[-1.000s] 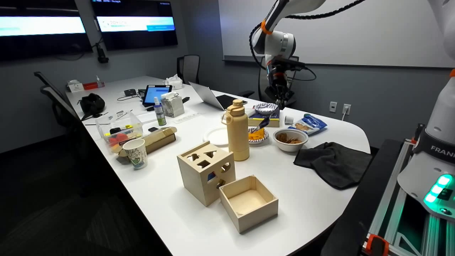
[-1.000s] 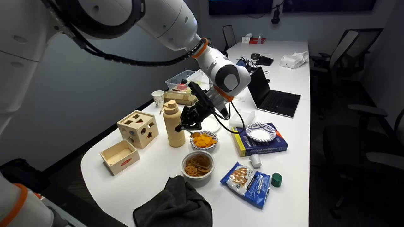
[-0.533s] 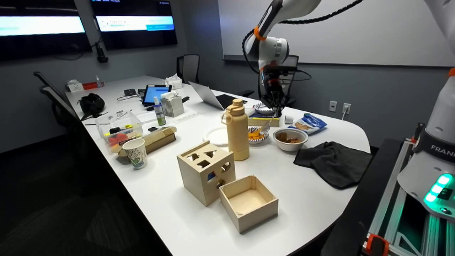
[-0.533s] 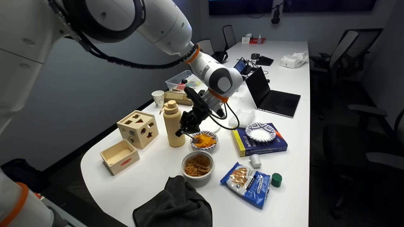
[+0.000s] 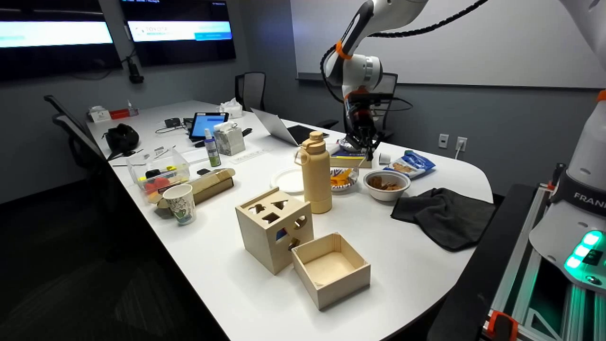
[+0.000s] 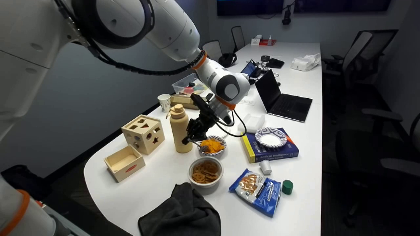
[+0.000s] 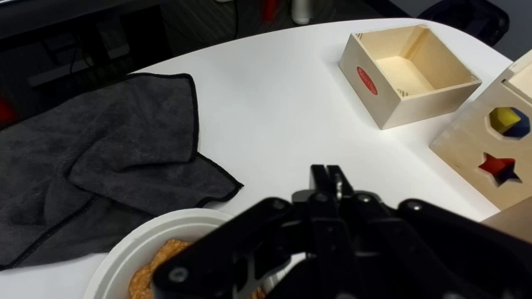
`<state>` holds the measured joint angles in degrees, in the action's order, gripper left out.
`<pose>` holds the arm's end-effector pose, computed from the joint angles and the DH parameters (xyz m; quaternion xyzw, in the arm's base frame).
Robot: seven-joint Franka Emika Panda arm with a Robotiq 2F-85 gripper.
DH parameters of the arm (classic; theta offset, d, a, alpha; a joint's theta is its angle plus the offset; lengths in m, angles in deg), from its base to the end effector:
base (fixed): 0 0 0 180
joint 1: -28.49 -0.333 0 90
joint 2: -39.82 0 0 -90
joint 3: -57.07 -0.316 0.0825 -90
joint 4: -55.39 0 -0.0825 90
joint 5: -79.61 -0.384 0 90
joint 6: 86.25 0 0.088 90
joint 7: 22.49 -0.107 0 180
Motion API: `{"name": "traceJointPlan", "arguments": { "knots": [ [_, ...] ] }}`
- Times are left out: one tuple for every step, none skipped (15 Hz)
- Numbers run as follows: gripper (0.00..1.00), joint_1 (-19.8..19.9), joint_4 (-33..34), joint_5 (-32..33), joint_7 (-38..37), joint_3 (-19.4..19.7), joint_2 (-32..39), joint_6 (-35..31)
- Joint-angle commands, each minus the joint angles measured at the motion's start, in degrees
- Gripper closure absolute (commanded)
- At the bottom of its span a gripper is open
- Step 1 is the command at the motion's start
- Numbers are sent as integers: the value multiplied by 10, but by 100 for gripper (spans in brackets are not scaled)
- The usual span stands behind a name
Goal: Use the silver cake spatula to stir the contents in the black and white bowl.
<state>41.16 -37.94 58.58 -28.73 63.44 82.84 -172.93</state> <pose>0.5635 -0.1479 0.1549 -0.8630 0.2641 0.3937 0.1748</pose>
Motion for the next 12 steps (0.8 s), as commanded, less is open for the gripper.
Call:
{"name": "traceJointPlan", "arguments": {
  "knots": [
    [99,8,12,-12,23,-13,-1,27],
    [99,12,12,-16,33,-16,-3,33],
    [99,15,12,-21,42,-18,-5,36],
    [99,17,12,-25,51,-19,-6,39],
    [99,20,12,-30,59,-20,-7,40],
    [99,21,12,-34,66,-20,-8,38],
    [99,23,14,-37,71,-19,-6,38],
    [99,24,17,-39,75,-20,-3,39],
    [99,25,23,-41,79,-20,2,40],
    [99,25,30,-42,79,-21,7,42],
    [99,25,37,-42,77,-21,13,42],
    [99,23,43,-40,74,-21,18,41]
  ]
}}
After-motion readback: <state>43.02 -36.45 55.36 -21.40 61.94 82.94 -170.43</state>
